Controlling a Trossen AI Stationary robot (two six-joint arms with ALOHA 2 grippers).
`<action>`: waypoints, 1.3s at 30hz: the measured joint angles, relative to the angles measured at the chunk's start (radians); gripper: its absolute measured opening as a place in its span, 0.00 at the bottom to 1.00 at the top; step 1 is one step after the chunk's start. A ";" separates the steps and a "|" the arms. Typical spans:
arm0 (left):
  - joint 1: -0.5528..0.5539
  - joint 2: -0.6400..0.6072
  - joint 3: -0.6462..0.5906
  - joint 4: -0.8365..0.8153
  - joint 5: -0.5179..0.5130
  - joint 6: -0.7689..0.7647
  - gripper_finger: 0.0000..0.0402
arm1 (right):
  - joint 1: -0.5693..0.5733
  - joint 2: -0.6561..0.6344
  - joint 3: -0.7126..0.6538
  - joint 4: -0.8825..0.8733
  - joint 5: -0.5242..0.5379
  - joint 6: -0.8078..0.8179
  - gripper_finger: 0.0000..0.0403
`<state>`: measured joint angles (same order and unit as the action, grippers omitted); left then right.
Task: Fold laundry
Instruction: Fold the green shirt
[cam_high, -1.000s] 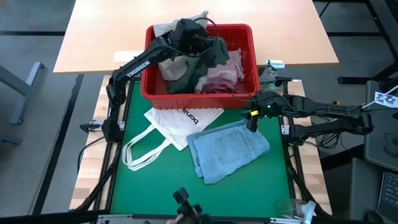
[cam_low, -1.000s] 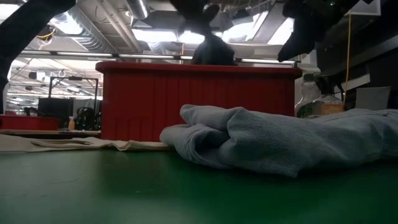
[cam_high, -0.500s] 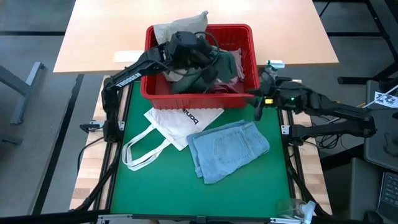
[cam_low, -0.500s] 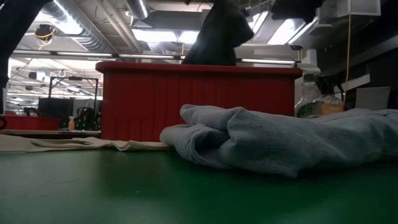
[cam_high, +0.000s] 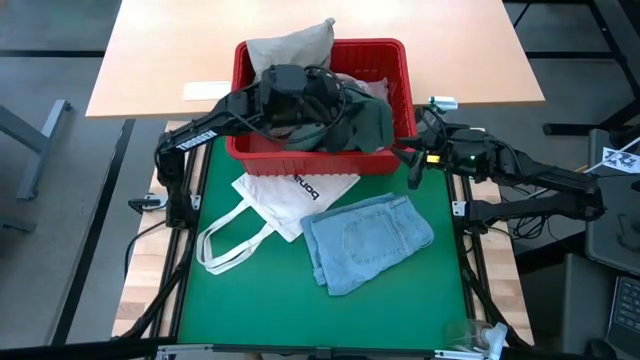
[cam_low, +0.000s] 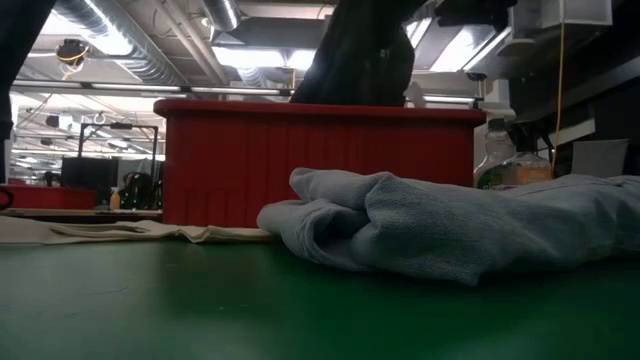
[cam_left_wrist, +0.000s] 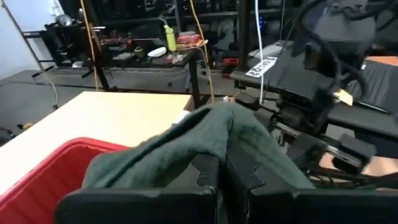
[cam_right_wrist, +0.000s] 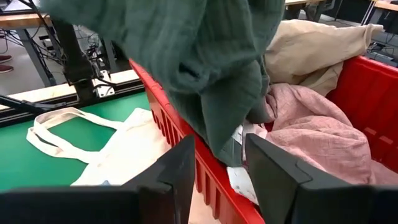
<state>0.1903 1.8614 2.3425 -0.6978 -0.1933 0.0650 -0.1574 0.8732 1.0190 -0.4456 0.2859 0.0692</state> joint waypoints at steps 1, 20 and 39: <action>-0.008 0.000 0.000 0.006 -0.001 0.000 0.00 | 0.000 0.006 0.000 0.001 0.000 0.000 0.35; -0.095 -0.017 0.000 0.048 0.000 0.000 0.00 | 0.000 0.104 0.000 0.010 -0.069 0.000 0.35; -0.096 -0.017 0.000 0.019 0.001 0.000 0.00 | 0.000 0.192 0.000 0.089 -0.237 -0.050 0.35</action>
<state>0.0948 1.8446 2.3425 -0.6792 -0.1925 0.0646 -0.1574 1.0649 1.0187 -0.3565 0.0487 0.0196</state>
